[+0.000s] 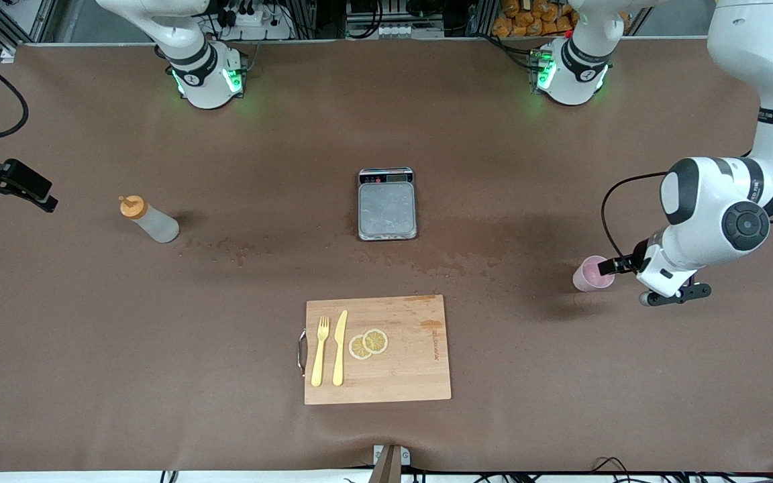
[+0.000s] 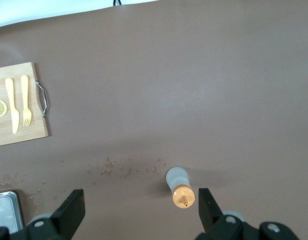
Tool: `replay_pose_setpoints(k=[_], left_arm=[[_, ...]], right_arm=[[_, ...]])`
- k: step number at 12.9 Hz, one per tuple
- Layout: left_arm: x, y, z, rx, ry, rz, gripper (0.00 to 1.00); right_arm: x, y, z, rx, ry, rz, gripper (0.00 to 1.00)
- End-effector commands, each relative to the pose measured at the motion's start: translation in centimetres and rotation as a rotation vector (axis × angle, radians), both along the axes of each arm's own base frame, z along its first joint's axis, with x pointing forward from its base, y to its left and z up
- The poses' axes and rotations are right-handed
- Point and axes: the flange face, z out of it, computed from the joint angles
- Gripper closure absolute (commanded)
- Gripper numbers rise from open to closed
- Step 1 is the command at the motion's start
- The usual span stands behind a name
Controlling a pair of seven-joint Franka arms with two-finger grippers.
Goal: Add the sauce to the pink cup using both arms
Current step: 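Reach the left gripper to the pink cup and grasp it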
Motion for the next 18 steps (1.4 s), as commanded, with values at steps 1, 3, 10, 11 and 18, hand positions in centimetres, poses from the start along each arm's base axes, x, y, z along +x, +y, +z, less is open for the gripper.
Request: replay_pose_setpoints(k=[1,3,10,11,18], left_arm=[[-0.1,0.1,-0.5,0.012,-0.007,-0.025,0.0],[-0.1,0.2,-1.1,0.011,0.002,-0.023,0.0],[-0.4,0.2,-3.1,0.006,0.036,-0.019,0.22],[-0.3,0.6,-3.5,0.005,0.04,-0.013,0.3],[-0.2,0.7,-3.8,0.004,0.04,-0.005,1.0]], right_arm=[[-0.2,-0.3,0.1,-0.013,-0.003,0.007,0.0],[-0.2,-0.4,0.1,-0.015,-0.005,0.007,0.0],[-0.2,-0.3,0.1,-0.013,-0.005,0.007,0.0],[-0.2,-0.4,0.1,-0.013,-0.005,0.006,0.0],[0.5,-1.6,-1.1,-0.023,0.016,-0.012,0.0]])
